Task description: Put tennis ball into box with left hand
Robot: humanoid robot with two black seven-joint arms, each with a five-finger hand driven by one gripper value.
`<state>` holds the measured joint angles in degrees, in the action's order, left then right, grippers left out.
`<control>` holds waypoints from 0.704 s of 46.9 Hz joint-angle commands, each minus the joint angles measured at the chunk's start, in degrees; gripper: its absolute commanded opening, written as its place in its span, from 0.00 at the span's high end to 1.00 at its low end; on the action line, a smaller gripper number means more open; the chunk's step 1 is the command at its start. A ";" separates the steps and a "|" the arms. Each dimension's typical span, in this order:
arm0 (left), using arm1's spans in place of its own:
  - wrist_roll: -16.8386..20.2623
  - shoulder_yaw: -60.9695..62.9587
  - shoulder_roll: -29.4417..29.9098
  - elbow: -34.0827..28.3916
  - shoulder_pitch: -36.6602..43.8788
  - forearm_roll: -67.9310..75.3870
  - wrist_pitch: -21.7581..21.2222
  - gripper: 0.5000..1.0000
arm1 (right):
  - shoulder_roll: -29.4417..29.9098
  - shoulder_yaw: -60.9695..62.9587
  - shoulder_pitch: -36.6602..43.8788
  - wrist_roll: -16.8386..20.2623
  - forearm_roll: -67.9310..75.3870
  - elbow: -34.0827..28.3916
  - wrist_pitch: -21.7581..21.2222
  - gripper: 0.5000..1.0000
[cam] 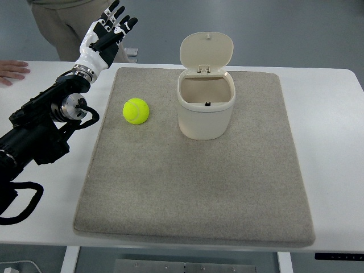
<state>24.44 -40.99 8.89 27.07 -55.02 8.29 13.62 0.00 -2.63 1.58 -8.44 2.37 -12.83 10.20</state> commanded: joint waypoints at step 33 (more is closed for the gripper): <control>-4.92 10.21 4.55 0.53 -5.61 1.03 -0.35 0.02 | 0.00 0.00 0.00 0.00 0.00 0.00 0.00 0.12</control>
<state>20.90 -34.05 10.53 27.38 -58.29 9.35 12.69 0.00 -2.62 1.58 -8.44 2.37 -12.83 10.19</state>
